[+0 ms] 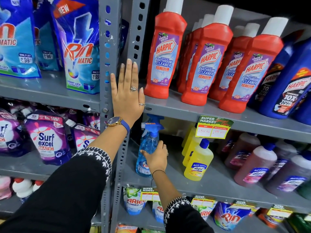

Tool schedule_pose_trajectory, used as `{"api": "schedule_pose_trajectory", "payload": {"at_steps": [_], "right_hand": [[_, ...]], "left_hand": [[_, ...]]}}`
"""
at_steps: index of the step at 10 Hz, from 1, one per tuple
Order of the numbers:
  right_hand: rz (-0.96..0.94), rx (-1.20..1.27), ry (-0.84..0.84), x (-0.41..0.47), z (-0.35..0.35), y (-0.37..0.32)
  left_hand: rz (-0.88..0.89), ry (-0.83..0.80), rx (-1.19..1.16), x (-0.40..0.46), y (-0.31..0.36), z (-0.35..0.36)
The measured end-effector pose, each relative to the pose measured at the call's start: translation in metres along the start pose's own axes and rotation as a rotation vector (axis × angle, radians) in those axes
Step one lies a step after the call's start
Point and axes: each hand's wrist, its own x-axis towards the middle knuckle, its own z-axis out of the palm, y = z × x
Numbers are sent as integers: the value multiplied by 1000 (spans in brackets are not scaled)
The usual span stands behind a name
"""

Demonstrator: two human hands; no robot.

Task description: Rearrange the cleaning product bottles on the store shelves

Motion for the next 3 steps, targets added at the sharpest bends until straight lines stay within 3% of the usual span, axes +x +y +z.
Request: {"api": "schedule_pose_trajectory", "payload": {"at_steps": [3], "right_hand": [[-67, -22, 3, -18, -29, 27]], "left_hand": [[-25, -54, -33, -7, 2, -9]]}}
